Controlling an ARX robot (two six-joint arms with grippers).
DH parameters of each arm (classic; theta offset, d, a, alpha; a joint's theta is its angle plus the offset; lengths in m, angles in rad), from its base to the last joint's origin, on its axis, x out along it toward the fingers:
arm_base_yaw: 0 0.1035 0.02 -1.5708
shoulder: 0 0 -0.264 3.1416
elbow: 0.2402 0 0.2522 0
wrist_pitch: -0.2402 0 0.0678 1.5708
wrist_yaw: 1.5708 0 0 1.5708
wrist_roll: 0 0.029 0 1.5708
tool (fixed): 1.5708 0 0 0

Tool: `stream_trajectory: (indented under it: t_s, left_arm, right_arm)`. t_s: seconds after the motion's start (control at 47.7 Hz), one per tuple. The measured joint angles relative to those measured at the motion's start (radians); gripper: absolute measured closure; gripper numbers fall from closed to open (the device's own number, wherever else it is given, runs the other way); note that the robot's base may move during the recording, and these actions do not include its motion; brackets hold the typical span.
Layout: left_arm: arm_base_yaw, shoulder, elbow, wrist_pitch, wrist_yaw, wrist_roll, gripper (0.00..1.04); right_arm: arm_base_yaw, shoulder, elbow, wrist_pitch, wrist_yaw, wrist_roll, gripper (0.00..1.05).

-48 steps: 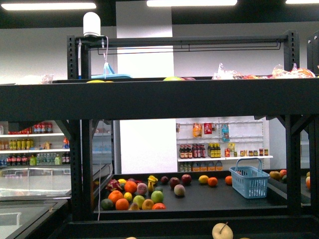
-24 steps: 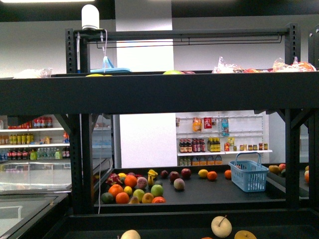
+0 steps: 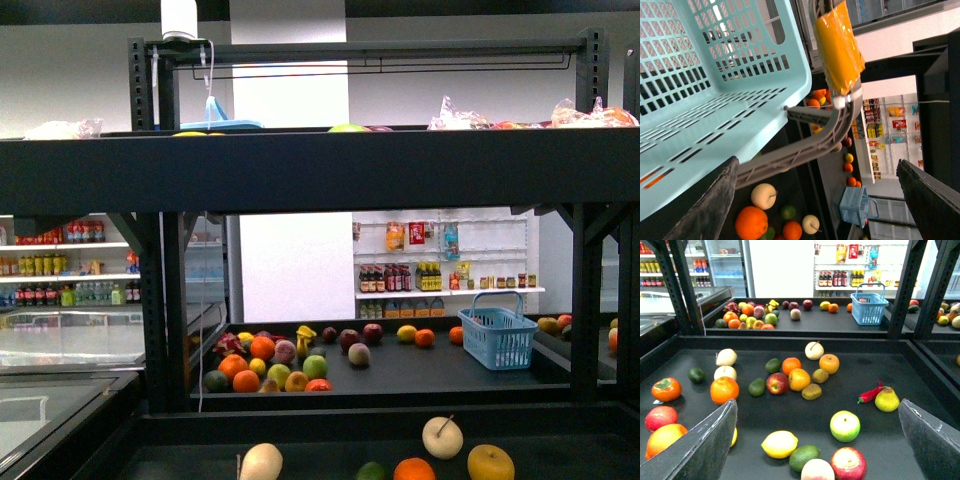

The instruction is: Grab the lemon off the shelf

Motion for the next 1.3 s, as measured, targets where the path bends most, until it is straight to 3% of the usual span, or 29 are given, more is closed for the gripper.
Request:
stream_trajectory:
  t_s: [0.231, 0.588, 1.154, 1.196, 1.301]
  left_arm:
    - [0.010, 0.193, 0.261, -0.071, -0.015, -0.021, 0.08]
    - [0.011, 0.338, 0.435, -0.113, -0.029, -0.022, 0.08]
    - [0.040, 0.425, 0.494, -0.121, -0.051, -0.007, 0.08]
    - [0.040, 0.432, 0.500, -0.122, -0.056, -0.003, 0.11]
    - [0.042, 0.462, 0.538, -0.130, -0.064, 0.013, 0.30]
  right_arm:
    - [0.000, 0.000, 0.000, 0.000, 0.000, 0.000, 0.08]
    - [0.000, 0.000, 0.000, 0.000, 0.000, 0.000, 0.08]
    - [0.000, 0.000, 0.000, 0.000, 0.000, 0.000, 0.08]
    - [0.000, 0.000, 0.000, 0.000, 0.000, 0.000, 0.08]
    - [0.000, 0.000, 0.000, 0.000, 0.000, 0.000, 0.08]
